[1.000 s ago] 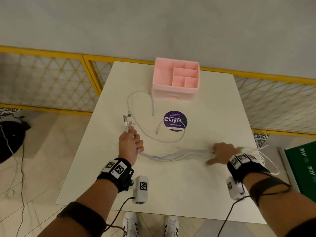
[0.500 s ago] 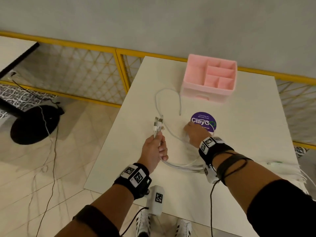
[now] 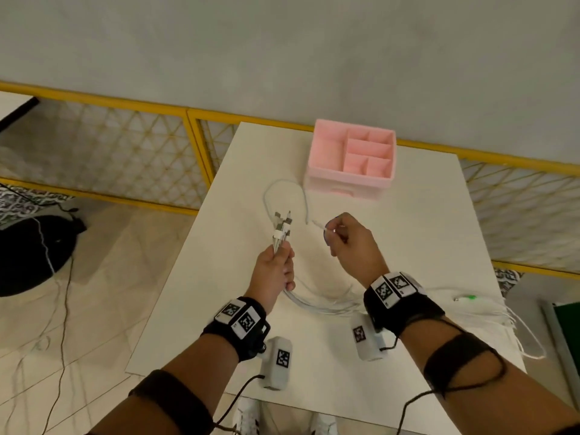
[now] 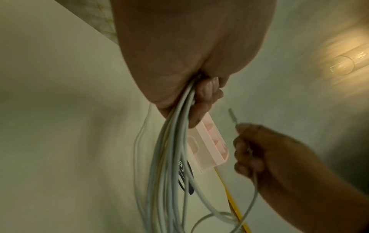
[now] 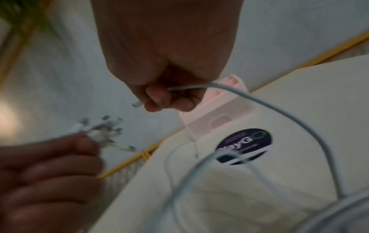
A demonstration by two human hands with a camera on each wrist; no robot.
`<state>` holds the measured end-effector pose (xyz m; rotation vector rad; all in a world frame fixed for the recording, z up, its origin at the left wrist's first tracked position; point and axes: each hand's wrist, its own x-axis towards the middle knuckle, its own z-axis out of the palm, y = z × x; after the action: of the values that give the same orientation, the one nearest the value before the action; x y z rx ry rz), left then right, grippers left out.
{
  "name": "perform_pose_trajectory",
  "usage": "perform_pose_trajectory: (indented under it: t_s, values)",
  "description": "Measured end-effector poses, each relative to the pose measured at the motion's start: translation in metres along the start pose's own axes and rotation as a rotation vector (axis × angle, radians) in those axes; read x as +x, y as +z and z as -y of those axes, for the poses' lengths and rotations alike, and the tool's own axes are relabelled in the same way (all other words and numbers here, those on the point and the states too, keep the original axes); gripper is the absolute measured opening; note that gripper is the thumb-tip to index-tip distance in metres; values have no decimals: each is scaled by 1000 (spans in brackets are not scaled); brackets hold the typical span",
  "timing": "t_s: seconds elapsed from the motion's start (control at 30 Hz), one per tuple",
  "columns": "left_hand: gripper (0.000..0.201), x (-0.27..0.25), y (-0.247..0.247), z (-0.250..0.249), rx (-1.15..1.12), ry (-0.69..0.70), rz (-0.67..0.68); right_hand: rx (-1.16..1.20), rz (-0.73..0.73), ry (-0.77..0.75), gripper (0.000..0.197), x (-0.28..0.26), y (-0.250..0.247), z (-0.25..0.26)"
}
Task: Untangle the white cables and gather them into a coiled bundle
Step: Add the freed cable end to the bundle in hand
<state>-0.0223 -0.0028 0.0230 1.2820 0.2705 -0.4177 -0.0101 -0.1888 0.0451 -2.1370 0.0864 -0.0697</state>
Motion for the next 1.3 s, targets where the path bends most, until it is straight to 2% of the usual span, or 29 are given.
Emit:
perform_pose_trajectory:
  t_s: [0.2, 0.27, 0.37, 0.43, 0.5, 0.63, 0.77, 0.87, 1.03, 1.1, 1.23, 1.3]
  values:
    - [43, -3, 26, 0, 100, 51, 28, 150, -133, 20, 3, -20, 28, 37]
    - [51, -4, 30, 3, 115, 81, 41, 173, -118, 58, 4, -30, 37, 39]
    - [48, -5, 31, 4, 94, 93, 0, 156, -95, 28, 15, -43, 47, 38]
    - [45, -5, 30, 5, 74, 75, -51, 85, -53, -17, 28, -49, 50, 34]
    - [41, -4, 28, 7, 86, 63, -115, 60, 0, -39, 33, -55, 49, 29]
    - [39, -4, 20, 10, -44, -2, -186, -9, 124, -33, 20, -63, 37, 12]
    - [40, 1, 10, 2, -308, -53, -209, -347, 249, -42, 19, -62, 9, -28]
    - [43, -1, 9, -1, -407, -55, -133, -459, 150, 29, 16, -53, -15, -59]
    - [45, -9, 17, 0, -273, -80, -86, -535, -51, 190, 14, -27, -50, -65]
    - [43, -9, 21, -1, -238, -89, -76, -356, -83, 184, 12, -18, -55, -50]
    - [40, -7, 30, -3, -183, -68, -94, 375, -185, 150, 31, -20, -48, 6]
    - [32, -6, 30, -5, -163, -40, -104, 610, -139, 123, 29, -30, -42, 33]
